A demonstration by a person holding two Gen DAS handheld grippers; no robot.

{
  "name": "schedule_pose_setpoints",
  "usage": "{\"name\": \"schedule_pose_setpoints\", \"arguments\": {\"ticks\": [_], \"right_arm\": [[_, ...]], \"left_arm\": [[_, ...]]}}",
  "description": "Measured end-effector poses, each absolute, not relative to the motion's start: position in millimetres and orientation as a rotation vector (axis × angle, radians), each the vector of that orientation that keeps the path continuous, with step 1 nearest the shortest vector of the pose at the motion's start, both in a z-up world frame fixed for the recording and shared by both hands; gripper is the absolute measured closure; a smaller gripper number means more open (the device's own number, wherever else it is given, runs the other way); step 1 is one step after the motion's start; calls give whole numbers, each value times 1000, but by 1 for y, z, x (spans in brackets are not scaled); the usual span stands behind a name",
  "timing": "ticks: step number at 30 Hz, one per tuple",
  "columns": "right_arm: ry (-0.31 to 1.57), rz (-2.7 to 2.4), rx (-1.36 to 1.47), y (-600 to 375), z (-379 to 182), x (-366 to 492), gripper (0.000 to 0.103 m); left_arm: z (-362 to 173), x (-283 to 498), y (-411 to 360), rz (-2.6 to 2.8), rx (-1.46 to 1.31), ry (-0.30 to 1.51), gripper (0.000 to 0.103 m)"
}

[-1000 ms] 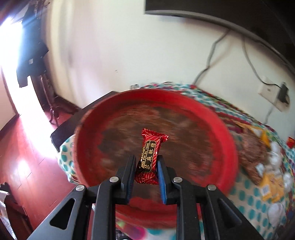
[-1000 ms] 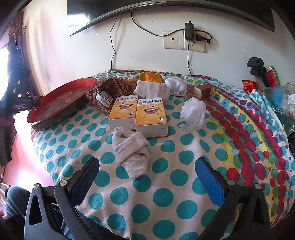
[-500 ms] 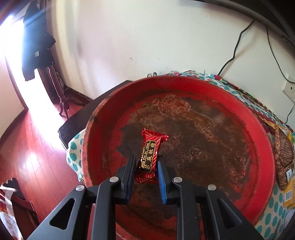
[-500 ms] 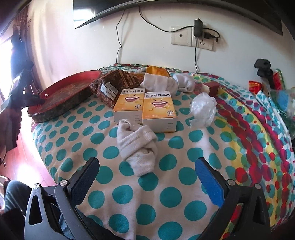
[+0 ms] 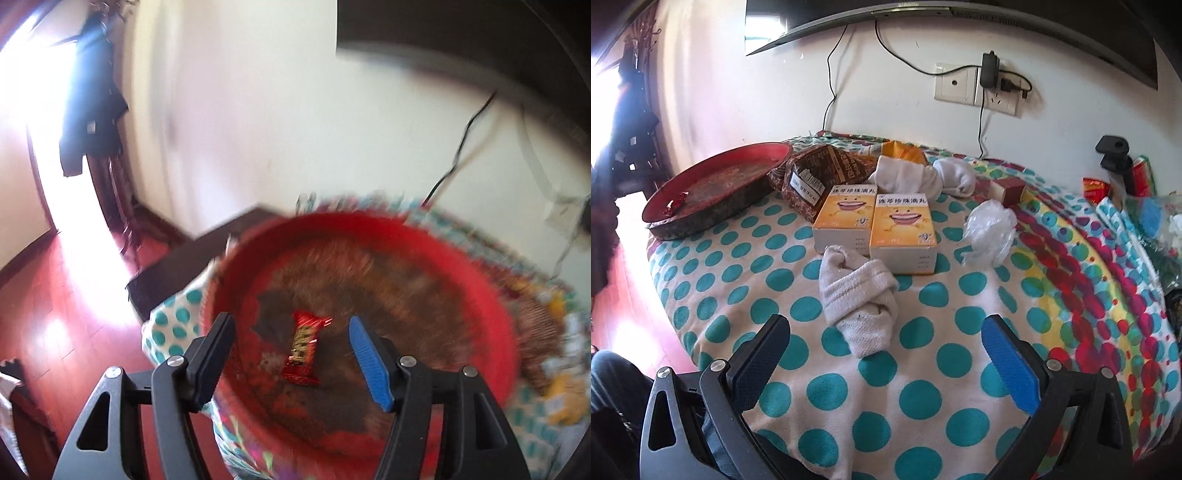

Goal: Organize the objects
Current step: 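Carry the candy bar over the red tray and release it with the left gripper, then grasp the white rolled sock with the right gripper and lift it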

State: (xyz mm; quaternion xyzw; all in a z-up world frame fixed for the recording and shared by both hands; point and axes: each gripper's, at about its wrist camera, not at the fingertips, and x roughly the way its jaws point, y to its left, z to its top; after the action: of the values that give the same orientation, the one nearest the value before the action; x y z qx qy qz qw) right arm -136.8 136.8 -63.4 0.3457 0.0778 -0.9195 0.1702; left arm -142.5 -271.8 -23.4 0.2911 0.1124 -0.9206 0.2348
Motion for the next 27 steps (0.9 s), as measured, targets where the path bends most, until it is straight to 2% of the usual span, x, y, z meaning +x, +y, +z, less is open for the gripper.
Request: {"name": "schedule_pose_setpoints", "arguments": {"ticks": [5, 7, 11, 12, 13, 15, 18, 21, 27], "right_arm": [[188, -2611, 1014, 137, -66, -144, 0], [180, -2609, 1001, 136, -66, -144, 0], [287, -2597, 1014, 123, -68, -151, 4], [294, -2596, 1018, 121, -69, -153, 10], [298, -2595, 1033, 120, -70, -157, 21], [285, -2590, 1079, 118, -75, -165, 32], [186, -2566, 1133, 121, -84, -172, 39], [210, -2550, 1104, 116, -84, -168, 62], [190, -2536, 1106, 114, -82, -166, 68]], "left_arm": [[-3, -73, -227, -2661, 737, 282, 28], [-12, -51, -212, -2668, 730, 295, 28], [-44, -19, -195, -2676, 731, 430, 28], [-51, -19, -194, -2663, 758, 440, 28], [-56, -20, -194, -2660, 793, 454, 28], [-60, -23, -194, -2681, 839, 486, 28], [-59, -23, -189, -2695, 844, 437, 28], [-59, -20, -187, -2695, 842, 423, 28], [-63, -22, -187, -2677, 885, 434, 28]]}}
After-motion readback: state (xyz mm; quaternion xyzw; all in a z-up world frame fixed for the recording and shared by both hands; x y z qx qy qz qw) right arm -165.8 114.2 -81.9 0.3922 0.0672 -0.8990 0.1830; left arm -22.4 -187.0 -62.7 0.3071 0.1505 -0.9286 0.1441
